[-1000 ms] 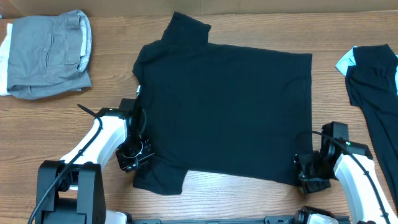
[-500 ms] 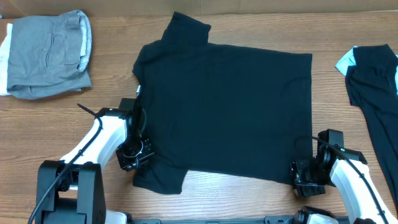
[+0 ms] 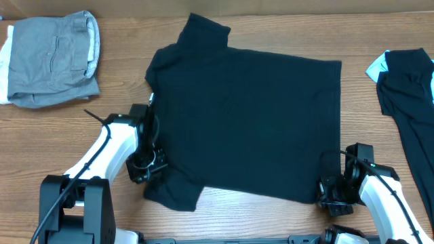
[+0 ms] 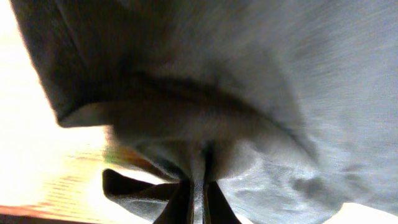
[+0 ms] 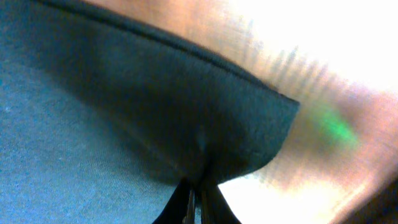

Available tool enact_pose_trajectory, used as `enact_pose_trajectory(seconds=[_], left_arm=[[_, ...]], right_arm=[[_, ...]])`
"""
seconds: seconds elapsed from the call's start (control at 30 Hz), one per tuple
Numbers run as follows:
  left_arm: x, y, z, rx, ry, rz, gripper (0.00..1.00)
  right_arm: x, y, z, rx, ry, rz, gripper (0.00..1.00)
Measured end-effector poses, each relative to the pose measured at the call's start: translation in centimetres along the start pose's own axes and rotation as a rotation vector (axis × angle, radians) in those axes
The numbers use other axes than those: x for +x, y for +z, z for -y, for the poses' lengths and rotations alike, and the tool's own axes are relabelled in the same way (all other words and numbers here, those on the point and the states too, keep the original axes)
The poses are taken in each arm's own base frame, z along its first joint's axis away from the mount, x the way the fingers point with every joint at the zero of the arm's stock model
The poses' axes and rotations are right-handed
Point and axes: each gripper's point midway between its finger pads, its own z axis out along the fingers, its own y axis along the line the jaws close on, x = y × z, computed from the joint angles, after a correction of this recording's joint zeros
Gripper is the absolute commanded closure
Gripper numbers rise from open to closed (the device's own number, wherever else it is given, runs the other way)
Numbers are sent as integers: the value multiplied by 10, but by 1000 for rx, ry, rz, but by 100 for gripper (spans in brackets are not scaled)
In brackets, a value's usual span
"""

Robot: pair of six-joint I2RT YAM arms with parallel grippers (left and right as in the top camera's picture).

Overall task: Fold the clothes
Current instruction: 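Lift the hem with both grippers and fold it up toward the collar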

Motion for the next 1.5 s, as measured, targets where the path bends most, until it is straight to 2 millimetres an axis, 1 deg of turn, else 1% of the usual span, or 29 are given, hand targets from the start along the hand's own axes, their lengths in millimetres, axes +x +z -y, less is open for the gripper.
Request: enact_pose_trajectory(seconds=[0.07,0.1,0.23,0.33,0.57,0.73,0.87,0.93,1.03,1.2,1.37,1.4,1.43,1.47,1.5], left_arm=[[-9,-11,7,17,11,31,96],[-15,-18,12,29,16,54,96],[-45,-42,33,94,49,174,96],[-67,-53,47,143,89,271,96],[-107,-75,73,238,142,463,96],[-133,-96,92,307,172,601,96],[-146,-109,102,345,186,675,96],[-153,-111,106,358,190,700,96],[-162,-107,110,364,192,712,96],[-175,-93,114,363,192,710,96],[-184,-78,115,351,187,699,96],[-187,-75,115,347,185,699,96],[-189,-74,115,344,183,705,95],[-192,-73,115,341,182,712,90],[-194,-73,115,337,182,720,78]], right_arm=[[-1,-7,0,14,1,10,96],[-4,-14,-5,6,-6,23,96],[-16,-45,-43,-108,-46,93,96],[-24,-60,-69,-200,-72,136,96],[-32,-67,-93,-290,-113,174,96],[-42,-74,-124,-399,-156,224,96],[-50,-80,-149,-478,-194,265,96],[-53,-80,-159,-505,-212,274,96],[-59,-78,-173,-532,-238,292,96],[-66,-74,-194,-579,-282,316,95],[-70,-72,-209,-617,-324,327,93],[-70,-70,-210,-617,-327,327,90],[-70,-68,-210,-612,-330,323,77],[-71,-66,-210,-609,-330,322,65],[-71,-65,-210,-603,-341,325,45]])
